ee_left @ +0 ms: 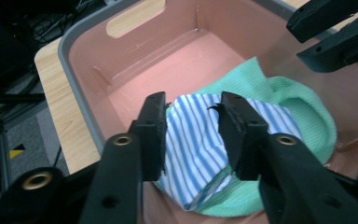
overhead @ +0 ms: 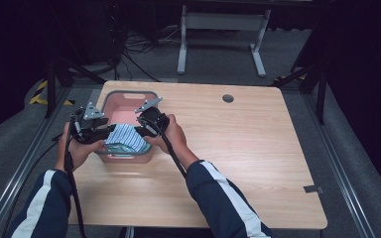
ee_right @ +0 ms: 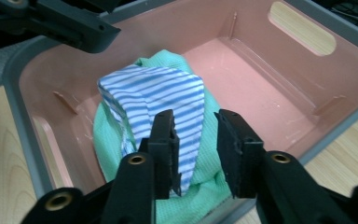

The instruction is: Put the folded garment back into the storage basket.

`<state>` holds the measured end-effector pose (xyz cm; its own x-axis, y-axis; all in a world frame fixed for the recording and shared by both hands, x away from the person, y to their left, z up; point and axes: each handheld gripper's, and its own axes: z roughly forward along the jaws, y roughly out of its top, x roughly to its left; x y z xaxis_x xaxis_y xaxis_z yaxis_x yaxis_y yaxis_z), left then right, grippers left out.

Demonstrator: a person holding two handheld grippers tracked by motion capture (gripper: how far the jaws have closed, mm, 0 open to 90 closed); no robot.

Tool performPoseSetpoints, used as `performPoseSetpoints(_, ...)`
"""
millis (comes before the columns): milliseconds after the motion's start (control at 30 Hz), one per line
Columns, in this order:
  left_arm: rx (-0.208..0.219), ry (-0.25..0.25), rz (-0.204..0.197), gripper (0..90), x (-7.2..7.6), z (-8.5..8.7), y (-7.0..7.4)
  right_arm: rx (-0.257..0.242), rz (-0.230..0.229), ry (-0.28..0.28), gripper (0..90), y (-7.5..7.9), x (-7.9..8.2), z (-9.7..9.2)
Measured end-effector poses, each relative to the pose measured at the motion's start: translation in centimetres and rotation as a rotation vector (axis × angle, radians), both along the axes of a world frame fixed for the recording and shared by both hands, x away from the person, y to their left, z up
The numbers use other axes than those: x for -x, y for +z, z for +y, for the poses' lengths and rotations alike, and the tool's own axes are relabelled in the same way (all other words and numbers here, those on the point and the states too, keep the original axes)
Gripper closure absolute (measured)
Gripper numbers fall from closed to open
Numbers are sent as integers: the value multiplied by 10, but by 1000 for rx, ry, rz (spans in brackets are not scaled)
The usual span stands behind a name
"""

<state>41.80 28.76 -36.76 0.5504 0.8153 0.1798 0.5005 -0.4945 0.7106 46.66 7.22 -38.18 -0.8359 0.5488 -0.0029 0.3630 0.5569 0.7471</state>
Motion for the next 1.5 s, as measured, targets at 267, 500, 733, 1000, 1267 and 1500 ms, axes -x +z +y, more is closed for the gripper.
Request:
performPoseSetpoints(267,35,-34,-40,525,14,-14,4,27,-35,-2,587,2,4,-8)
performPoseSetpoints(500,55,-73,-47,393,26,-37,4,73,-55,-17,481,5,10,-24)
performPoseSetpoints(733,98,-75,-59,263,30,-55,4,75,-78,-30,395,10,17,-48)
performPoseSetpoints(1000,87,-102,-81,247,39,-72,7,89,-109,-44,357,14,24,-75)
performPoseSetpoints(1267,76,-171,-81,233,48,-94,3,118,-123,-51,351,15,36,-106)
performPoseSetpoints(1500,55,-214,-80,228,54,-106,1,132,-142,-55,353,14,44,-125)
